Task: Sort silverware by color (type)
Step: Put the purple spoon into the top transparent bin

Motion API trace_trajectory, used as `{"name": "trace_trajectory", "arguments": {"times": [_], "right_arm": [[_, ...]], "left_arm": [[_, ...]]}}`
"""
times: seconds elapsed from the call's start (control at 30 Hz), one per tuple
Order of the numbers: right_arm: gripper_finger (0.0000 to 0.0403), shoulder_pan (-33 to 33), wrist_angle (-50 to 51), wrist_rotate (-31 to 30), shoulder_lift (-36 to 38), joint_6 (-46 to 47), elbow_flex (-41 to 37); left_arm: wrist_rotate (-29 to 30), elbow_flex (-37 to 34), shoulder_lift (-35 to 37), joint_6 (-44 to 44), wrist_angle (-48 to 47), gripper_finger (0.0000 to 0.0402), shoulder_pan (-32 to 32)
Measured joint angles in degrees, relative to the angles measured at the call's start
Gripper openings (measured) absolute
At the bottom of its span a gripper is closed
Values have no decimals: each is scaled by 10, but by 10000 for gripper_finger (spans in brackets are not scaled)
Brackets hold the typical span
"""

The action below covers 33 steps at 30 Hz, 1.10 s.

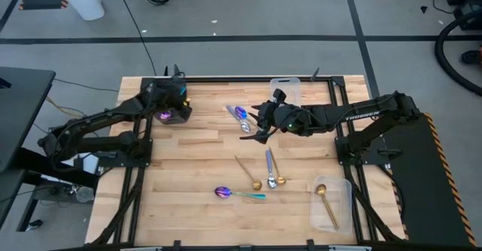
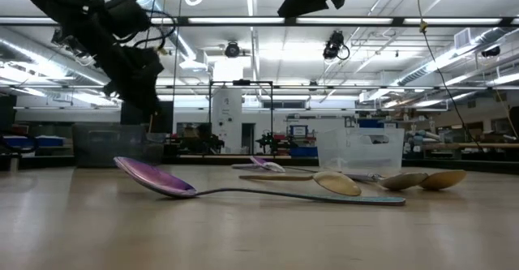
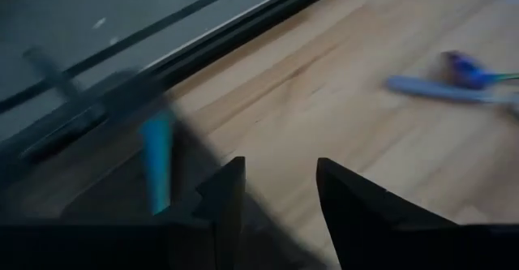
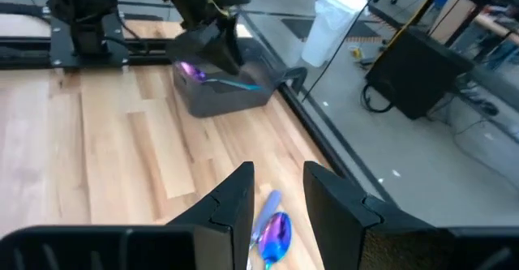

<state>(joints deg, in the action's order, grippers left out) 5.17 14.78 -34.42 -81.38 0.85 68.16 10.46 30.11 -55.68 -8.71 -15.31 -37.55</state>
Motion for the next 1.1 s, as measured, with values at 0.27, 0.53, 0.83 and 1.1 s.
{"name": "trace_trajectory", "arguments": {"times": [0.27,0.53,0.83,1.1], "right_arm": [[118,0,83,59,0,54,0],[118,11,138,102,0,133,0],[118,36,143,106,-1,200,-33],[118,37,140,126,-1,245,-50]], "left_arm": [[-26,1,0,24,97,160,151],[-28,1,-2,33,118,160,262],[-28,1,-5,3,119,160,336],[-21,1,-52,-15,161,160,411]]}}
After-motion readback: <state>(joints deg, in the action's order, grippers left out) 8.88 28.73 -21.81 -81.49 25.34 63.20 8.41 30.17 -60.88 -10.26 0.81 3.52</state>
